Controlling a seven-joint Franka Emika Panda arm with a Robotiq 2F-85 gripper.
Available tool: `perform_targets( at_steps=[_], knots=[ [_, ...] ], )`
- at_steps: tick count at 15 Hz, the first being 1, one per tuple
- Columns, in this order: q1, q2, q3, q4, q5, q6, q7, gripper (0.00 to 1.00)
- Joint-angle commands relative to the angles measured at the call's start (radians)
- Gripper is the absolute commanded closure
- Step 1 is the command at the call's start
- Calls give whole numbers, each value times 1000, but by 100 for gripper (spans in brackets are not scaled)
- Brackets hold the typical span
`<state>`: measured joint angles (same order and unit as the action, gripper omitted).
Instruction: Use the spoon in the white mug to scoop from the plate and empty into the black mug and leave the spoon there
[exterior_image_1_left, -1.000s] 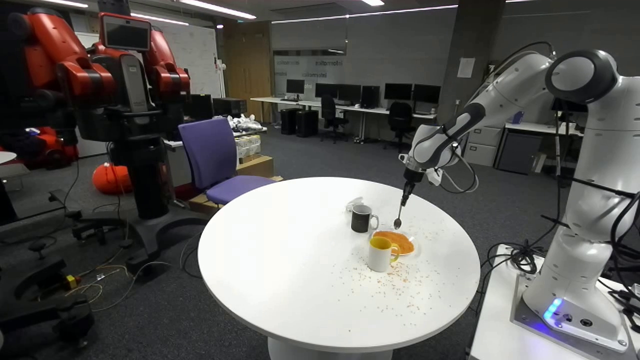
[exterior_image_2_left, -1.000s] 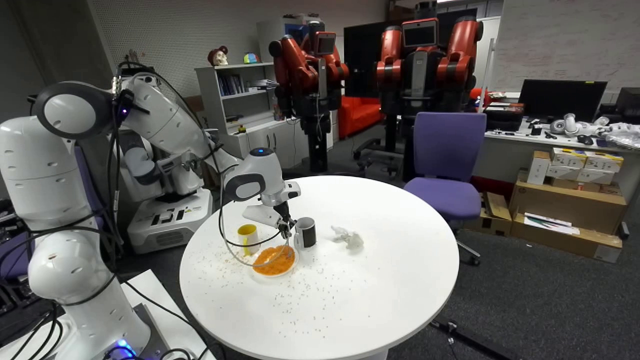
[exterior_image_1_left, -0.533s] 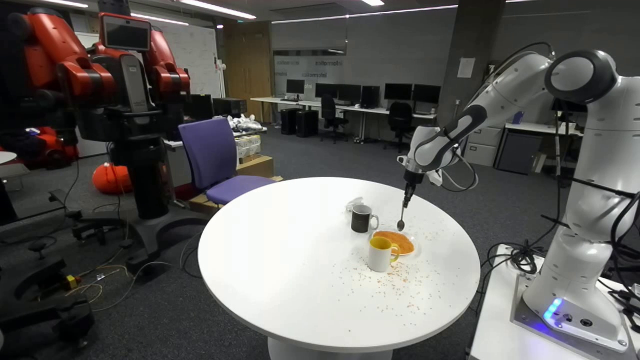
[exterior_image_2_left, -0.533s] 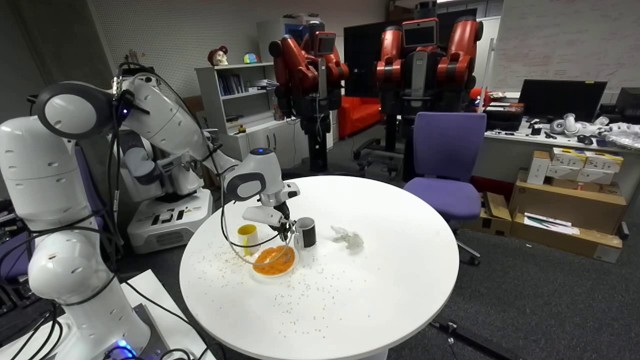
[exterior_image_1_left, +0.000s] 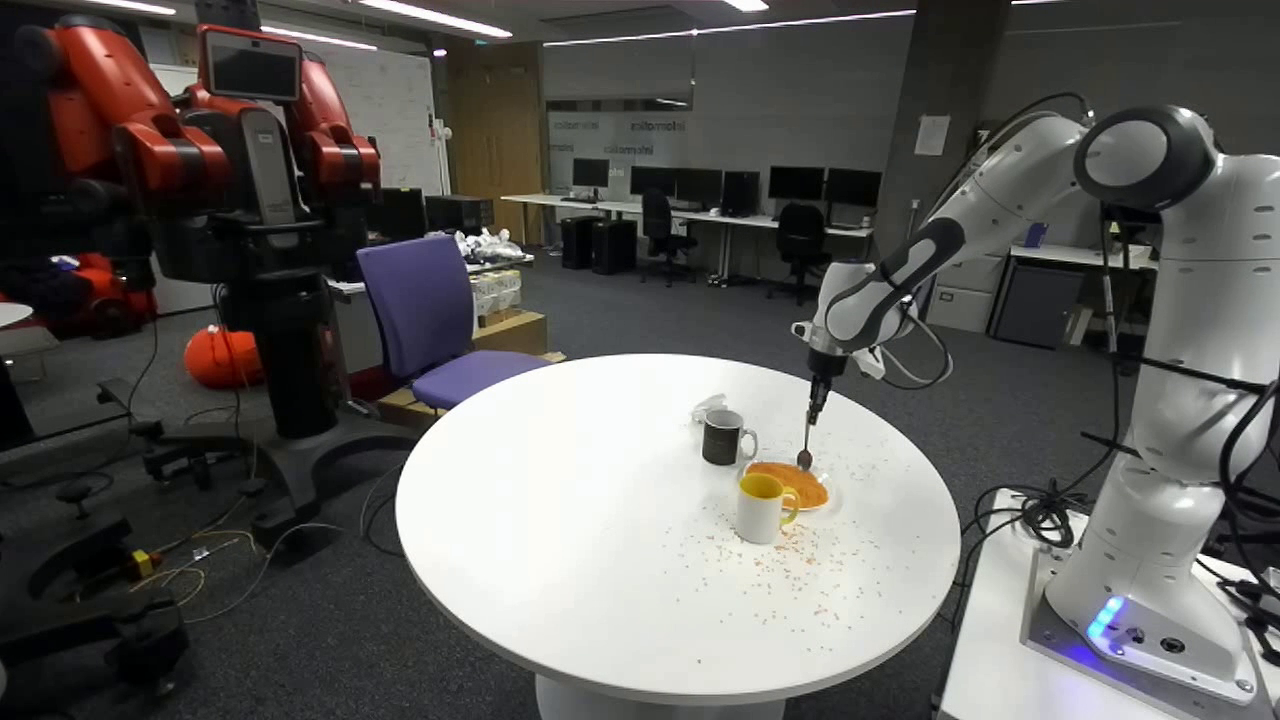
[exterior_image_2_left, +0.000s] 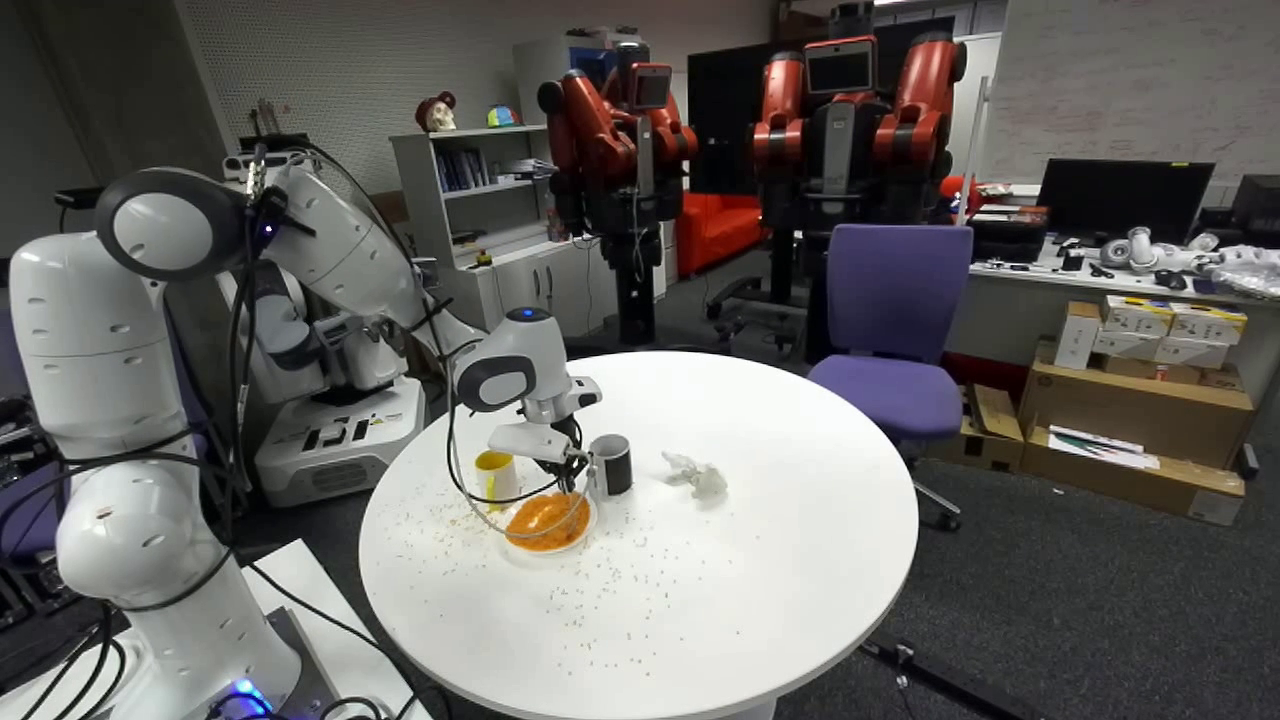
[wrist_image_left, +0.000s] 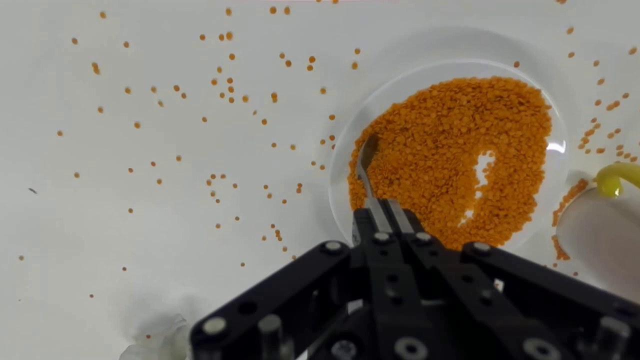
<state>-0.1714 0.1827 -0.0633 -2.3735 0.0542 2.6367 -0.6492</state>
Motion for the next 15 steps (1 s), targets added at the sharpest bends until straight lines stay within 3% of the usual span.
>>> perform_targets(
  at_steps=[1,9,15],
  knots=[
    [-33,29,19,40,44,-31,-77,99],
    [-101,40,48,54,275,-58,-247,99],
    [-147,53,43,73,497,-163,-395,99]
  ],
)
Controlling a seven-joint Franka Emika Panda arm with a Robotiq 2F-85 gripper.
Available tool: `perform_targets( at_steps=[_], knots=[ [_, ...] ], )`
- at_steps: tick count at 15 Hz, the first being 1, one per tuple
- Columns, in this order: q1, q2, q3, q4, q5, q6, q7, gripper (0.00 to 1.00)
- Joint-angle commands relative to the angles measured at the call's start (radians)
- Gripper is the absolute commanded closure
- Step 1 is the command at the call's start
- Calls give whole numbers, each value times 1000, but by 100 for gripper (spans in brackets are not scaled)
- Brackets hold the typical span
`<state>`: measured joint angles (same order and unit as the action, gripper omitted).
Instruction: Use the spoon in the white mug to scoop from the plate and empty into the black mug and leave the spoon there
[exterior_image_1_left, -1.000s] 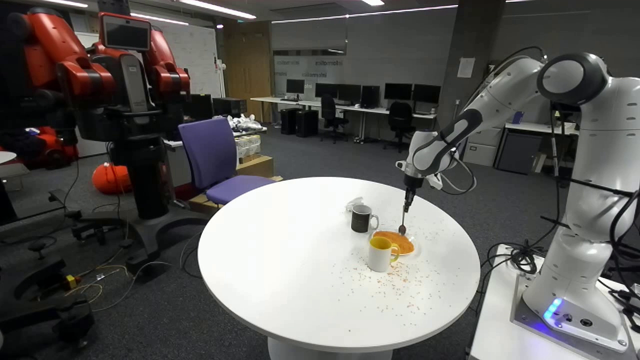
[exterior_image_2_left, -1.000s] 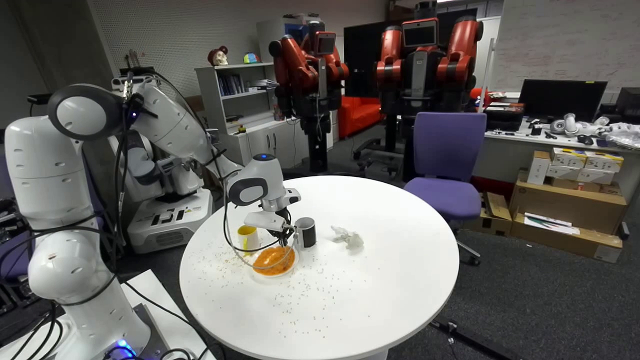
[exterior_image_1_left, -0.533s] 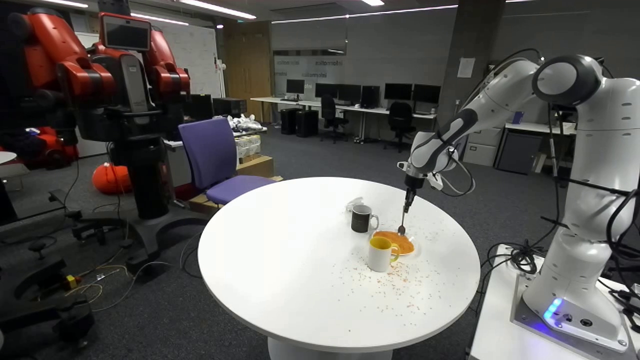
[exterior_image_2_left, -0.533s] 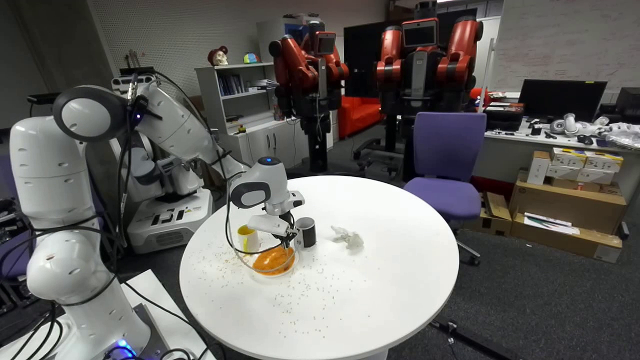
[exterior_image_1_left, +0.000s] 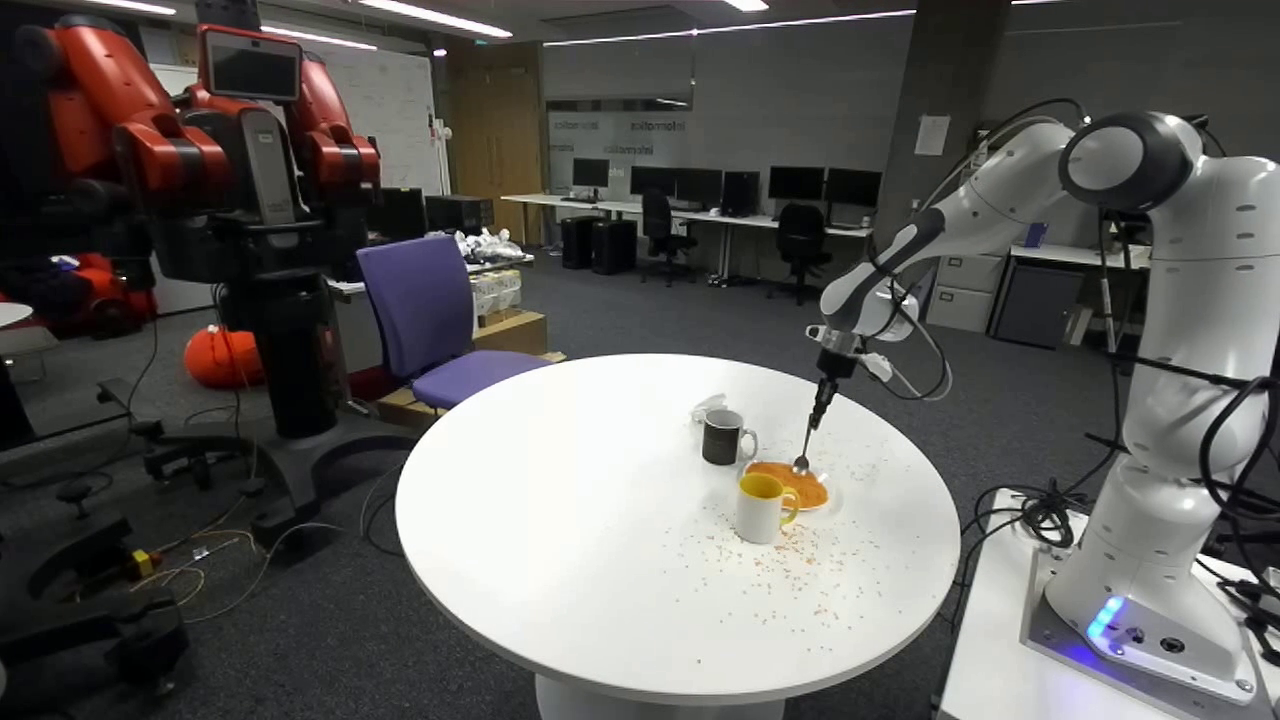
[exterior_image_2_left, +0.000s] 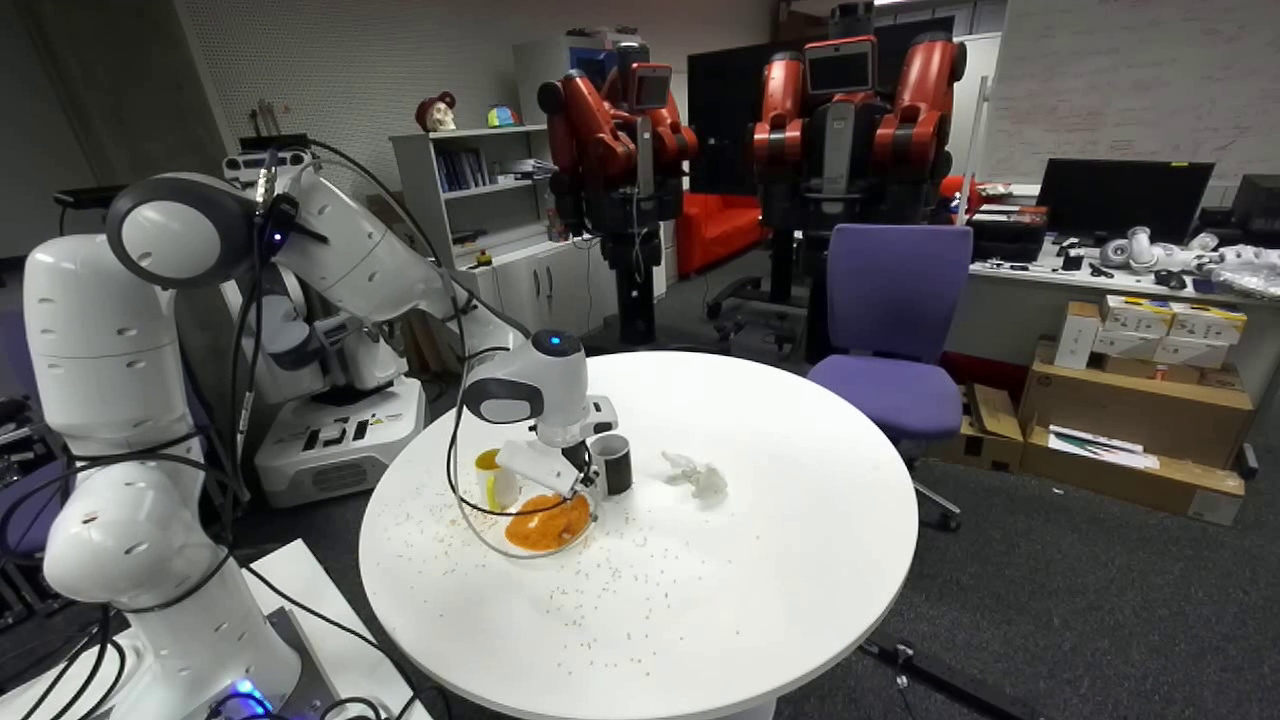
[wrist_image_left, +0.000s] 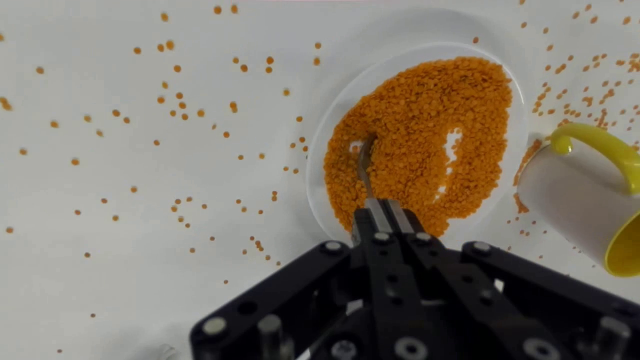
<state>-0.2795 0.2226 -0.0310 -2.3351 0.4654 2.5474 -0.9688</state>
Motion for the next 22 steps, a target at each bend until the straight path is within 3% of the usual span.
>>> perform_targets(
  at_steps=[1,13,19,22],
  knots=[
    [-43,15,5,37,105,-92,-88,99],
    [-83,60,-69,30,235,-196,-174,99],
    [-117,100,-82,34,482,-271,-293,99],
    [-115,128,-104,37,547,-305,-340,99]
  ],
)
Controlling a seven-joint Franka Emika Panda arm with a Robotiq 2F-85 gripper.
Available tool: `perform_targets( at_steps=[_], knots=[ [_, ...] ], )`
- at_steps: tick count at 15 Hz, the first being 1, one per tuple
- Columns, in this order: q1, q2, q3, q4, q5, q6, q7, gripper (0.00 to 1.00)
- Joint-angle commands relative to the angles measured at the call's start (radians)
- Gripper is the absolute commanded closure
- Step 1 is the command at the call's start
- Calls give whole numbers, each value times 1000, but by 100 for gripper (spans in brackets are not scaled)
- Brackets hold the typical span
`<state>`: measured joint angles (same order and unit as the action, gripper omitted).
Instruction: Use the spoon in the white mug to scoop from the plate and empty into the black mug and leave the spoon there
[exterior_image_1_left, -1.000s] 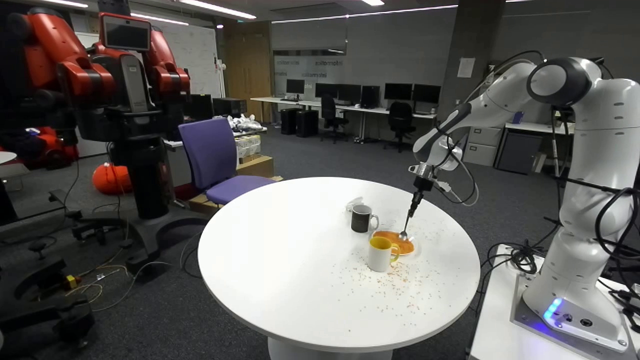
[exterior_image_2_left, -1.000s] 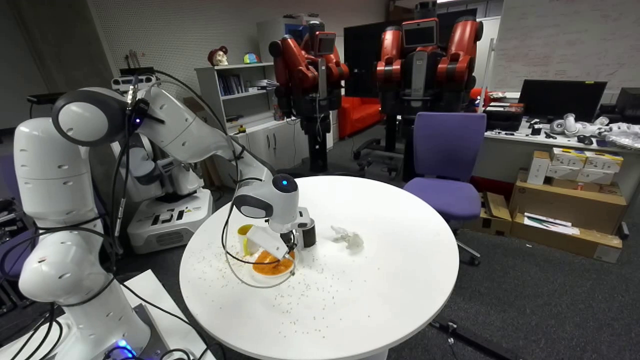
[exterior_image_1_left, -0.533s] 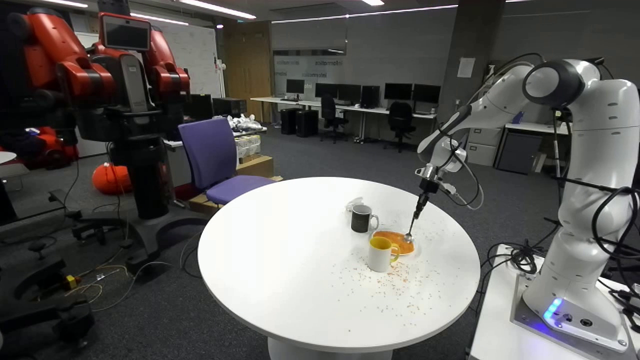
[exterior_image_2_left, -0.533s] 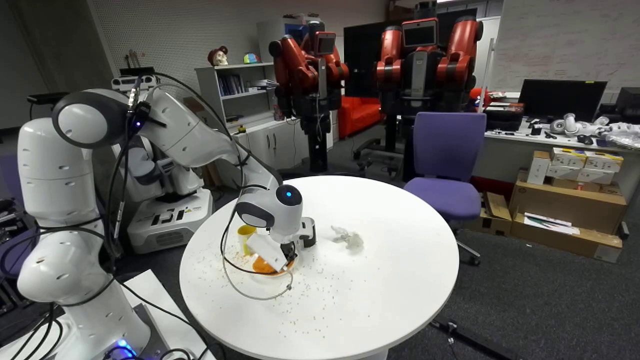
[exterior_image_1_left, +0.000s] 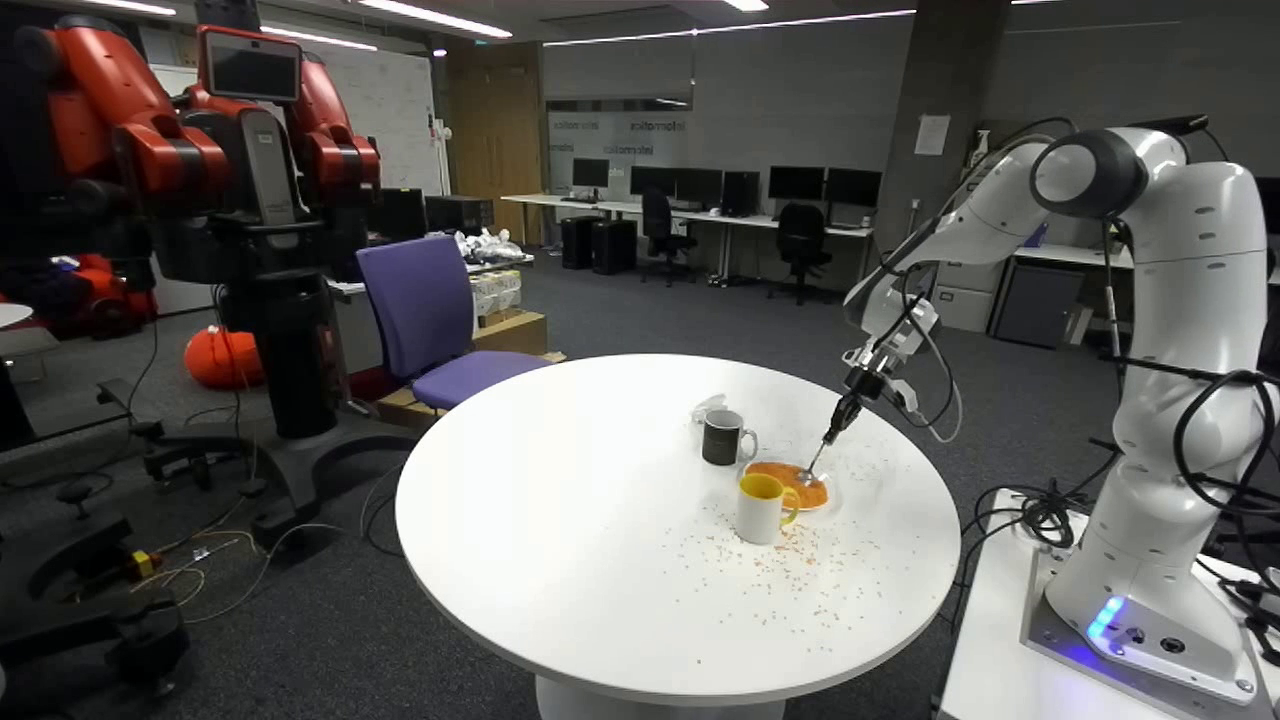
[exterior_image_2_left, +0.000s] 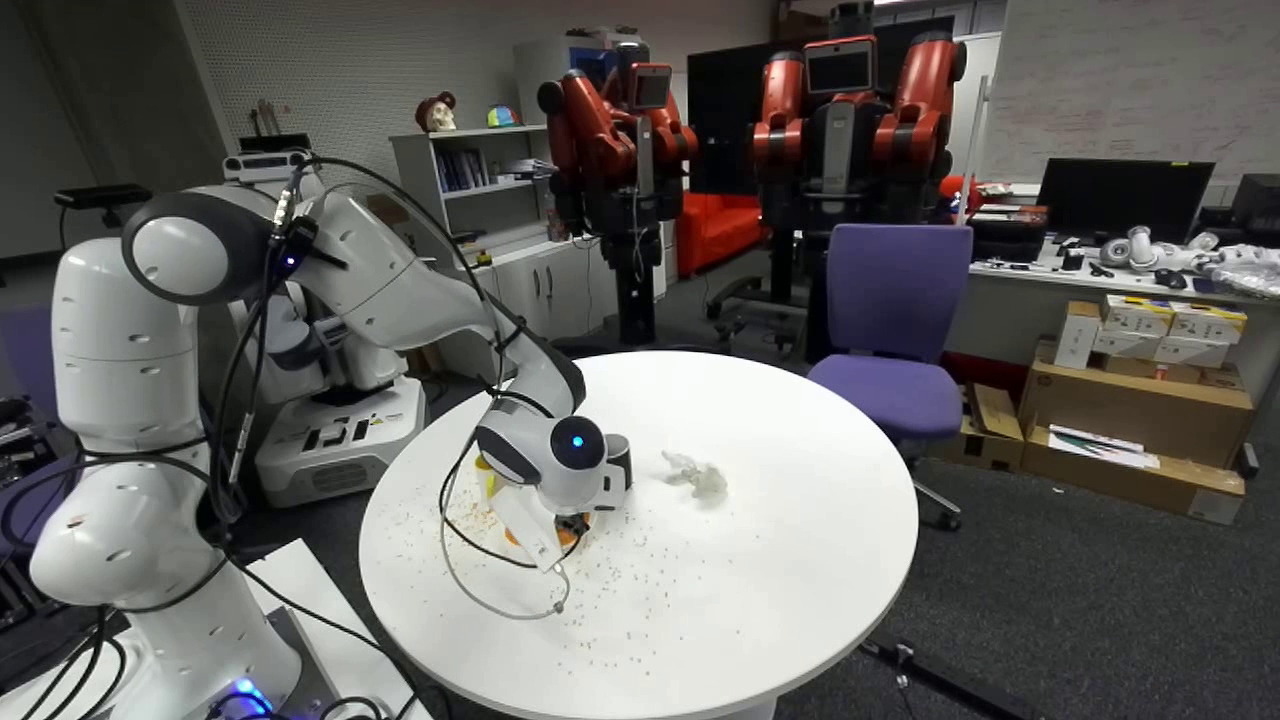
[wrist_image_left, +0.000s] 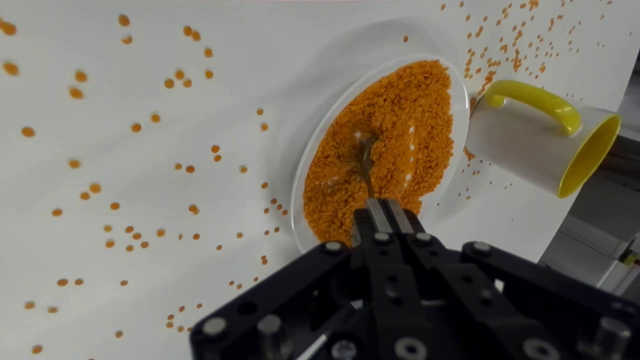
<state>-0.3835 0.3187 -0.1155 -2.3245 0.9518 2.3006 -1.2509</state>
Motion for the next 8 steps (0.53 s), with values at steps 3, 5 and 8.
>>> perform_targets(
  at_steps=[3,5,8],
  knots=[
    [-9,53,-44,26,82,-92,-84,99],
    [-9,65,-59,26,79,-114,-88,99],
    [-15,79,-75,23,85,-136,-99,99]
  ],
)
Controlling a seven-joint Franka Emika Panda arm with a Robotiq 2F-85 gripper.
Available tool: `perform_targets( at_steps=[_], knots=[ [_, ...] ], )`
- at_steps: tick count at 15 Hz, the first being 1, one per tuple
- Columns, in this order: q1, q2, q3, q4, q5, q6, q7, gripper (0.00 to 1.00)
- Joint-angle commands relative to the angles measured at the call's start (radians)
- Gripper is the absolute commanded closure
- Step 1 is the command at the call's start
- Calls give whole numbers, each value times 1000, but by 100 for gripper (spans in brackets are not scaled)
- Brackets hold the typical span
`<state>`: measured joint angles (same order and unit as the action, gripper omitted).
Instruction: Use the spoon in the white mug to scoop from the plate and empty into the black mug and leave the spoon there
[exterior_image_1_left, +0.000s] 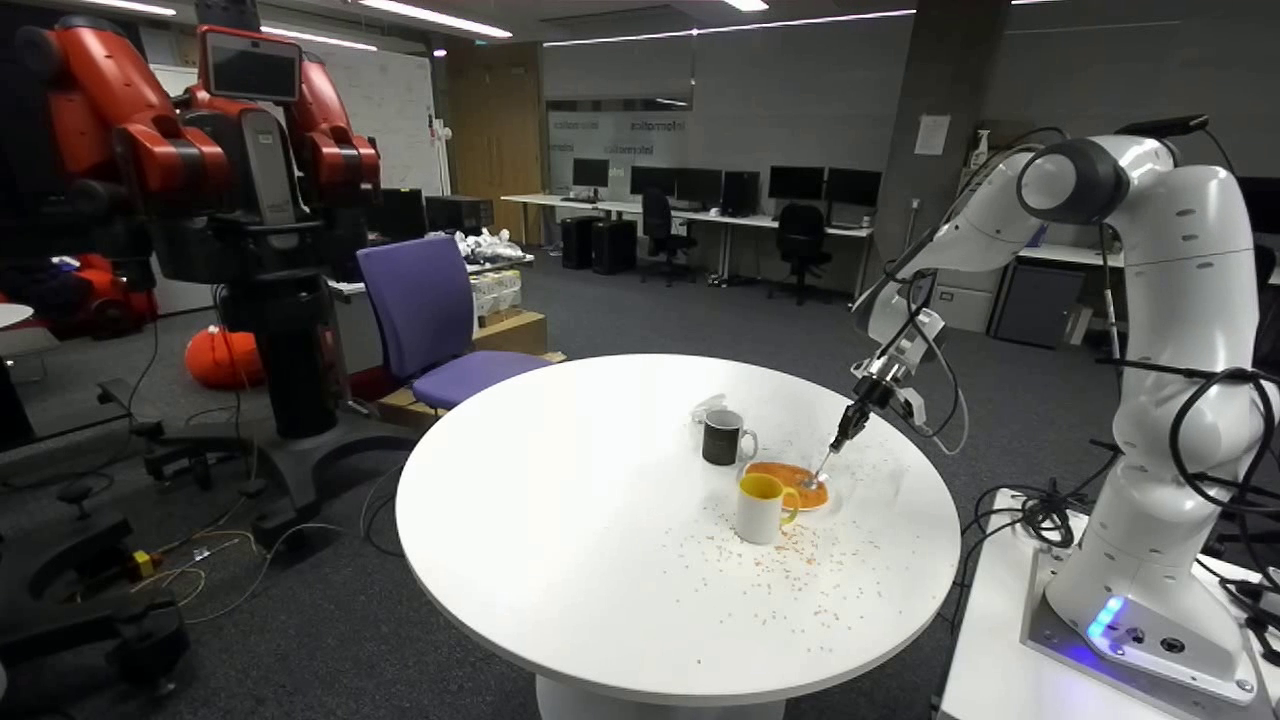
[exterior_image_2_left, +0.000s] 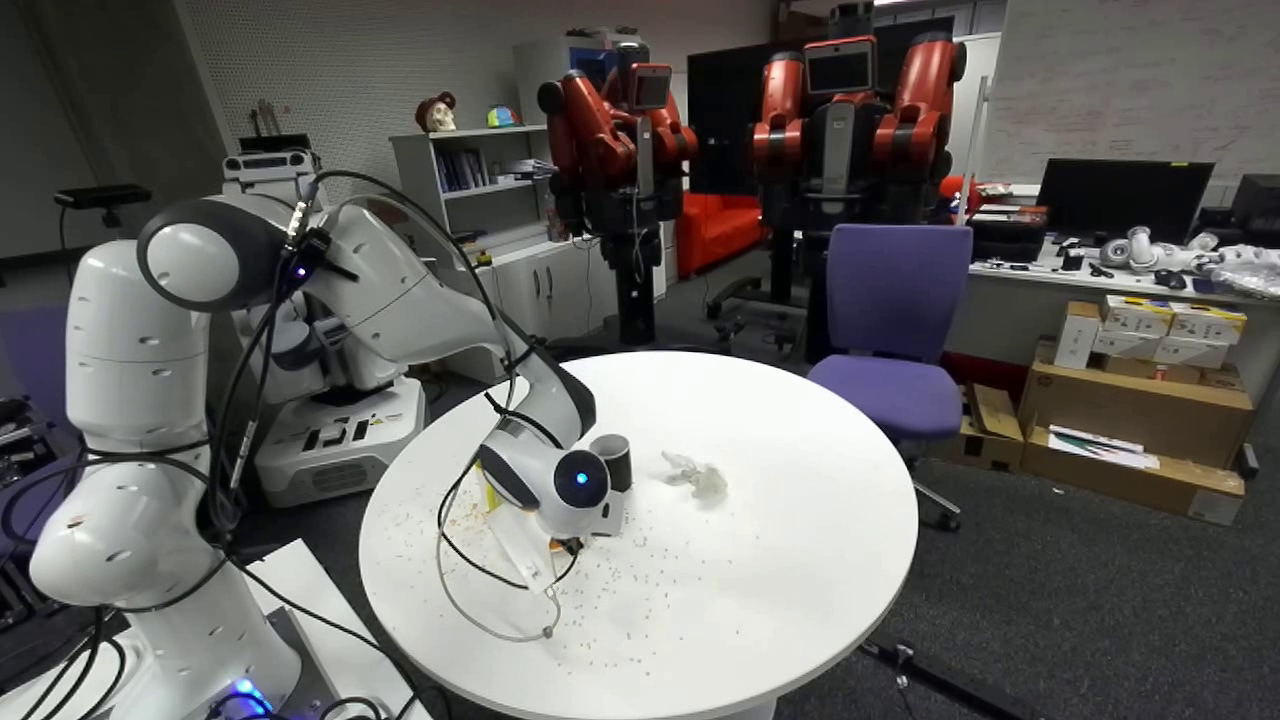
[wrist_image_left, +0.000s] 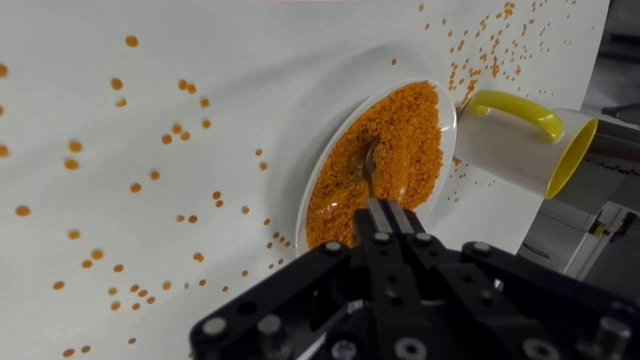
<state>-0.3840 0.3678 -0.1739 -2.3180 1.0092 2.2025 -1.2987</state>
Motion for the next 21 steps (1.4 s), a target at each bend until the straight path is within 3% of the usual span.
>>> perform_targets(
  at_steps=[1,12,21],
  knots=[
    [-16,37,-19,18,37,-44,-59,99],
    [-23,148,-30,51,214,-153,-234,99],
    [-24,218,-59,95,273,-257,-256,99]
  ],
)
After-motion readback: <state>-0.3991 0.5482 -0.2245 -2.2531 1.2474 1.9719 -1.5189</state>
